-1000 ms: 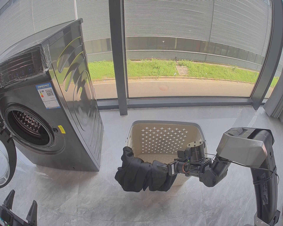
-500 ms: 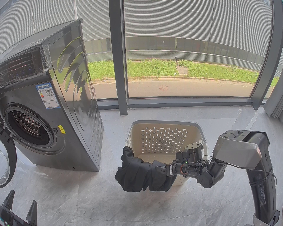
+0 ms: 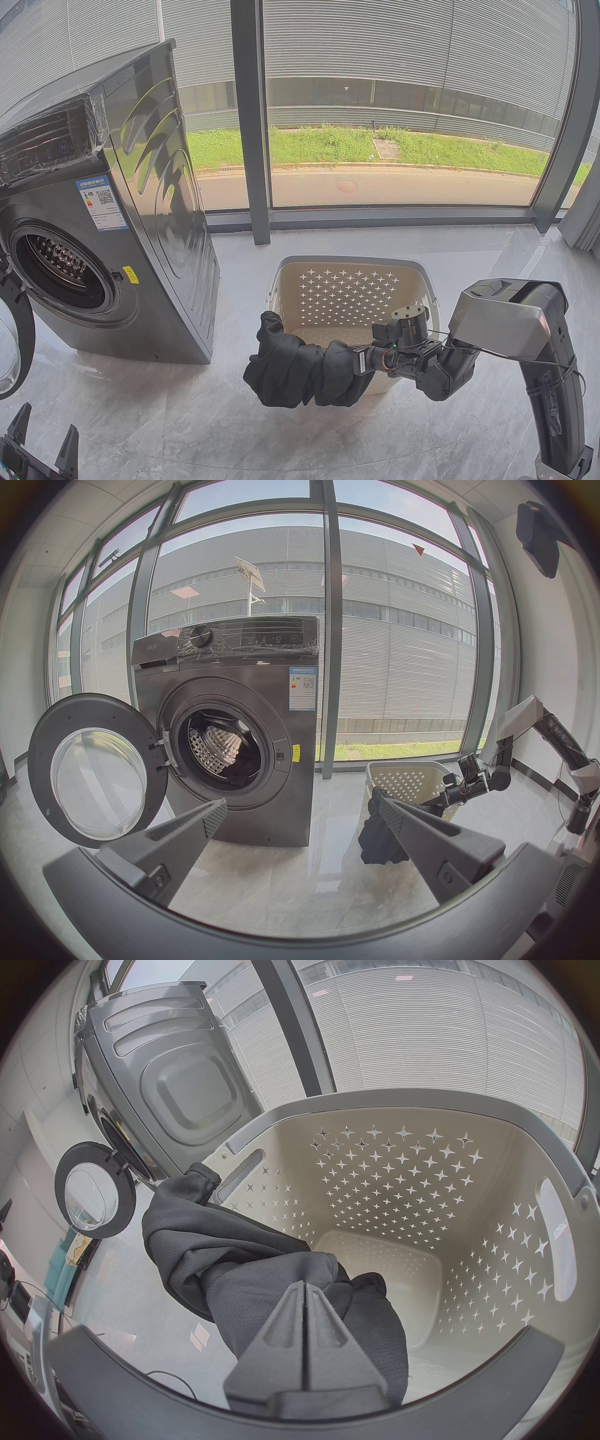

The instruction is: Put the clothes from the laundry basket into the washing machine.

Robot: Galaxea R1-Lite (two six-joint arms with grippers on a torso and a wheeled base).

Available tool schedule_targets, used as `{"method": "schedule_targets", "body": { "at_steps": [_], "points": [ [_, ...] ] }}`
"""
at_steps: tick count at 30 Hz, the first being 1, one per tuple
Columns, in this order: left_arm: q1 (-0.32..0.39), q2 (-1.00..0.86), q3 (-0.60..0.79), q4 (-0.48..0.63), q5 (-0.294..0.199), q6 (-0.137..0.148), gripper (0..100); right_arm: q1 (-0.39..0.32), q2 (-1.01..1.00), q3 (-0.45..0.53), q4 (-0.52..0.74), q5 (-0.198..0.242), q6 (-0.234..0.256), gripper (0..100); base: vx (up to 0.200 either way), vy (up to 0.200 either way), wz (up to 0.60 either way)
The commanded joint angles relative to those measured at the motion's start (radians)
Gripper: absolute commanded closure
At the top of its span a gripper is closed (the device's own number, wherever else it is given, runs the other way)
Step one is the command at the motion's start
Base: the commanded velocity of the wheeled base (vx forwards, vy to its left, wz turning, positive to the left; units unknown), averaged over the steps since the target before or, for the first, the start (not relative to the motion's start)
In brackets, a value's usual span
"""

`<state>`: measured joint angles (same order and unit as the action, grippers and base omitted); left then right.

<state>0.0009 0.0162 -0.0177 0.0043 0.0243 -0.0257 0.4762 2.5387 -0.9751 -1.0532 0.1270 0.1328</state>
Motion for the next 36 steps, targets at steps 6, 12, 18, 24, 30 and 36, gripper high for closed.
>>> {"method": "schedule_targets", "body": {
  "at_steps": [6, 12, 18, 24, 30, 36],
  "points": [
    [0.001, -0.016, 0.016, 0.0, 0.0, 0.0, 0, -0.011, -0.018, 0.023, -0.039, -0.003, 0.001, 100, 0.0, 0.0, 0.0],
    [0.001, -0.016, 0.018, 0.0, 0.0, 0.0, 0, -0.014, -0.106, 0.064, -0.037, -0.001, 0.007, 100, 0.0, 0.0, 0.0],
    [0.001, -0.016, 0.018, 0.0, 0.0, 0.0, 0, -0.019, -0.17, 0.078, -0.034, -0.001, 0.007, 100, 0.0, 0.0, 0.0],
    [0.001, -0.016, 0.018, 0.0, 0.0, 0.0, 0, -0.036, -0.232, 0.073, -0.024, 0.0, 0.008, 100, 0.0, 0.0, 0.0],
    [0.001, -0.016, 0.018, 0.0, 0.0, -0.002, 0, -0.044, -0.215, 0.075, -0.039, -0.001, 0.01, 100, 0.0, 0.0, 0.0],
    [0.001, -0.016, 0.018, 0.0, 0.0, -0.002, 0, -0.028, -0.232, 0.044, -0.033, -0.001, 0.011, 100, 0.0, 0.0, 0.0]
  ]
}}
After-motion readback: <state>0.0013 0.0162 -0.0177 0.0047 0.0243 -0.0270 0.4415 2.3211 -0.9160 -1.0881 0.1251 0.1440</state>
